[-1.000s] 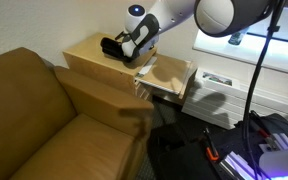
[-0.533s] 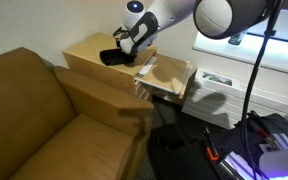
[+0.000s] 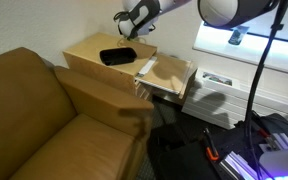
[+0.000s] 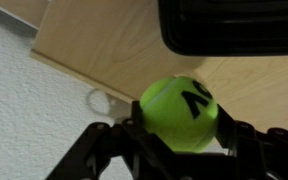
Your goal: Remove the ball from the box and put it on the sliding tray
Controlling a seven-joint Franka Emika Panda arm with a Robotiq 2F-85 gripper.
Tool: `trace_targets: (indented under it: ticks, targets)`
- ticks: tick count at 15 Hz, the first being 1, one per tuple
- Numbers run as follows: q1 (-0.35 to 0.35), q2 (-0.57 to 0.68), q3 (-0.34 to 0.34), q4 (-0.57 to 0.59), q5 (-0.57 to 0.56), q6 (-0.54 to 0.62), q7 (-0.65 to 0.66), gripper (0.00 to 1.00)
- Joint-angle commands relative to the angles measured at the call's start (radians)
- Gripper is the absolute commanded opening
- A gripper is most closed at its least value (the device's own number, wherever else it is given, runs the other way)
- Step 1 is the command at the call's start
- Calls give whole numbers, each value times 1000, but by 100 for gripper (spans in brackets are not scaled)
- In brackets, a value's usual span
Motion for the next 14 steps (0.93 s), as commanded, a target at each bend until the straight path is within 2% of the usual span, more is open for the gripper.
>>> trace_targets:
  ticks: [1,2,3,4,6,7,10,14]
  targets:
    - [-19,-210,35,-98,-28,-278,-5,44]
    - [-28,-251,38,-97,-38,-365,6,44]
    - [-5,-293,-10,-121,3,-435,-3,44]
    - [-9,-337,-17,-141,6,-503,5,44]
    - [-8,-432,-42,-227,12,-589,25,44]
    - [-63,-488,36,-280,-56,-613,69,44]
    - [-137,-600,95,-421,-46,-659,134,44]
    - [-252,-709,150,-591,-4,-661,222,44]
